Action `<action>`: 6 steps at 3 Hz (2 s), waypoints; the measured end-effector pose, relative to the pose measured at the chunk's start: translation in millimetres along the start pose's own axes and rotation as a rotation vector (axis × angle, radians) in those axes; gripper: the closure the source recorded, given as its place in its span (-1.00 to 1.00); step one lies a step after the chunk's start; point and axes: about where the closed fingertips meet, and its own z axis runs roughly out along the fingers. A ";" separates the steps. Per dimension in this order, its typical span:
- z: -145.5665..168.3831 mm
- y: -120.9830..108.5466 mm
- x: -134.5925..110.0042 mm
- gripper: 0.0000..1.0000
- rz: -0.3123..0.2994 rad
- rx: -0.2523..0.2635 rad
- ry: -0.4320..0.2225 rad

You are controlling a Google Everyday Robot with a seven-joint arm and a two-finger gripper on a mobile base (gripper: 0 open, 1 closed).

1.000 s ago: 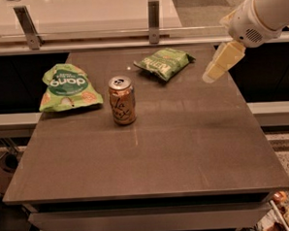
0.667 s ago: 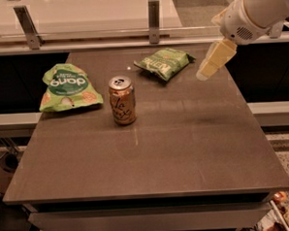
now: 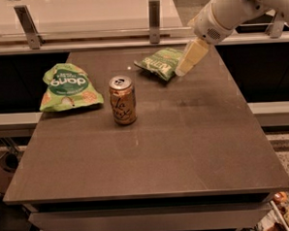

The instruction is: Pick green jalapeno chip bag

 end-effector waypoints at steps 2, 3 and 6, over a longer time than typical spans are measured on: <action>69.2 -28.1 15.3 -1.00 0.053 -0.006 0.058; 92.8 -41.6 27.3 -1.00 0.090 -0.005 0.073; 144.7 -42.4 12.1 -0.65 0.109 -0.096 0.030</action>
Offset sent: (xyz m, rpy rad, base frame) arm 0.0881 -0.0024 -0.0755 -0.0387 0.0740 -0.1221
